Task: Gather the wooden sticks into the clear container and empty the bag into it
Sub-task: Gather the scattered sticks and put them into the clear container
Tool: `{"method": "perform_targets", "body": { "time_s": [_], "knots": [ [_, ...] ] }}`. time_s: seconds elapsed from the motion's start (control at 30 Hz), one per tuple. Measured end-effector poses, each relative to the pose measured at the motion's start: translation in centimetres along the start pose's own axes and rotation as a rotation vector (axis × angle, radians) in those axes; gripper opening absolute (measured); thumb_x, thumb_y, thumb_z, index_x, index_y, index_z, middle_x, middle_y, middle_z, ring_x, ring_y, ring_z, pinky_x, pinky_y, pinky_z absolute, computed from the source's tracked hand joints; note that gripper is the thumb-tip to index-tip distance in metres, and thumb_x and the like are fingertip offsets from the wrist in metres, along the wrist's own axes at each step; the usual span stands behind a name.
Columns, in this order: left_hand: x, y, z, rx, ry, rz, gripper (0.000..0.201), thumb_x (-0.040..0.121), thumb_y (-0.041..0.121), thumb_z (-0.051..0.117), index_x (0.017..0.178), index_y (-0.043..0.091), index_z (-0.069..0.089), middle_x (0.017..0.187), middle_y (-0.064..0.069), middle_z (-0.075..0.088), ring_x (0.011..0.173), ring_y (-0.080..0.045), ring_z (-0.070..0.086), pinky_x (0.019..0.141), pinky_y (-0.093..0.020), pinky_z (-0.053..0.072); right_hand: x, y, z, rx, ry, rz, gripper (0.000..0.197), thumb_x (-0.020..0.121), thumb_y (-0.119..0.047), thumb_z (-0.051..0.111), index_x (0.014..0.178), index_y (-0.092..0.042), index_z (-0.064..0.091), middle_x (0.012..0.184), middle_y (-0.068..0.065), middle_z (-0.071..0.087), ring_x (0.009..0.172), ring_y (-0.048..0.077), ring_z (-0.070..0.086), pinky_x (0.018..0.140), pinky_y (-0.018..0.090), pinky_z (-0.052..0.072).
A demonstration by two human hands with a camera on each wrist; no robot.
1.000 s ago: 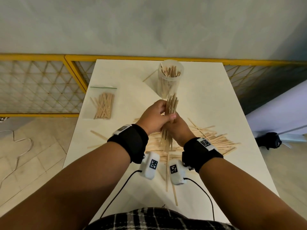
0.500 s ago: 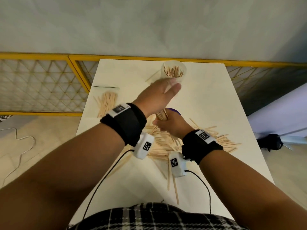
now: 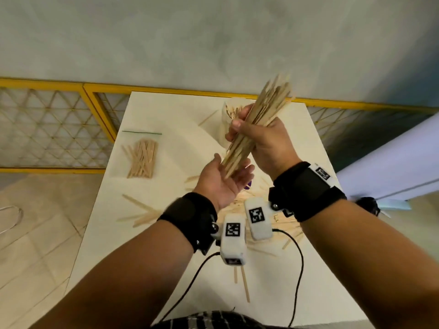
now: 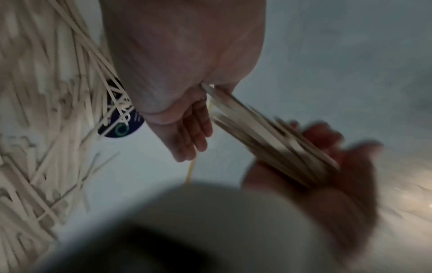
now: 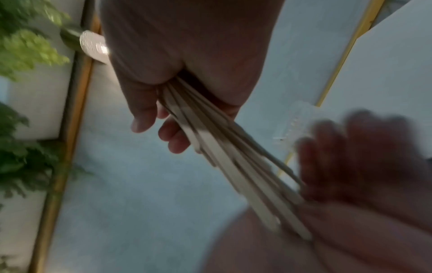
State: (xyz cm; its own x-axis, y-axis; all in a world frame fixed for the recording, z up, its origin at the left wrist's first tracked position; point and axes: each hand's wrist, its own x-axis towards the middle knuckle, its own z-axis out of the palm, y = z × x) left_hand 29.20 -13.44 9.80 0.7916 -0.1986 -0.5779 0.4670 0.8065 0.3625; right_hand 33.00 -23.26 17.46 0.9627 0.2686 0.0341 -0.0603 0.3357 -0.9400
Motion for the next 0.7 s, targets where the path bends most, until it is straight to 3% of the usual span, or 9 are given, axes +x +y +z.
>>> {"method": "perform_targets", "body": {
  "time_s": [0.13, 0.27, 0.4, 0.5, 0.7],
  "knots": [
    [-0.1, -0.1, 0.6, 0.007, -0.010, -0.006, 0.043, 0.100, 0.026, 0.031, 0.090, 0.003, 0.067, 0.082, -0.016, 0.071, 0.074, -0.026, 0.070, 0.068, -0.034, 0.059, -1.4, 2.7, -0.1, -0.073, 0.069, 0.106, 0.019, 0.083, 0.007, 0.065, 0.082, -0.011, 0.058, 0.066, 0.008, 0.057, 0.061, 0.024, 0.060, 0.071, 0.039, 0.054],
    [0.2, -0.3, -0.8, -0.014, 0.012, -0.046, 0.046, 0.101, 0.030, 0.030, 0.098, -0.003, 0.062, 0.083, -0.020, 0.068, 0.076, -0.031, 0.068, 0.074, -0.038, 0.058, -1.0, 1.9, -0.3, -0.108, 0.051, 0.052, 0.018, 0.081, 0.005, 0.067, 0.078, -0.011, 0.060, 0.067, 0.004, 0.060, 0.066, 0.025, 0.062, 0.070, 0.035, 0.056],
    [0.4, -0.3, -0.8, 0.001, 0.013, -0.060, 0.044, 0.100, 0.025, 0.031, 0.096, -0.005, 0.063, 0.080, -0.020, 0.069, 0.074, -0.031, 0.070, 0.069, -0.039, 0.060, -0.8, 2.0, -1.1, -0.170, -0.009, 0.058, 0.028, 0.070, -0.002, 0.074, 0.092, -0.012, 0.060, 0.074, 0.006, 0.065, 0.081, 0.033, 0.063, 0.086, 0.050, 0.051],
    [1.0, -0.1, -0.7, 0.038, 0.000, -0.051, 0.039, 0.099, 0.021, 0.033, 0.098, -0.004, 0.063, 0.085, -0.019, 0.070, 0.081, -0.029, 0.068, 0.080, -0.040, 0.058, -0.7, 3.1, -1.8, -0.200, -0.012, 0.097, 0.035, 0.069, -0.003, 0.076, 0.099, -0.012, 0.060, 0.079, 0.008, 0.067, 0.089, 0.036, 0.062, 0.092, 0.053, 0.049],
    [2.9, 0.2, -2.1, 0.225, -0.019, -0.120, 0.042, 0.100, 0.032, 0.033, 0.096, 0.004, 0.064, 0.086, -0.014, 0.068, 0.081, -0.028, 0.067, 0.086, -0.043, 0.052, 1.0, 5.5, -2.2, -0.270, 0.014, 0.195, 0.009, 0.084, -0.011, 0.068, 0.084, -0.008, 0.059, 0.068, 0.009, 0.060, 0.066, 0.024, 0.061, 0.070, 0.037, 0.053]
  ]
}}
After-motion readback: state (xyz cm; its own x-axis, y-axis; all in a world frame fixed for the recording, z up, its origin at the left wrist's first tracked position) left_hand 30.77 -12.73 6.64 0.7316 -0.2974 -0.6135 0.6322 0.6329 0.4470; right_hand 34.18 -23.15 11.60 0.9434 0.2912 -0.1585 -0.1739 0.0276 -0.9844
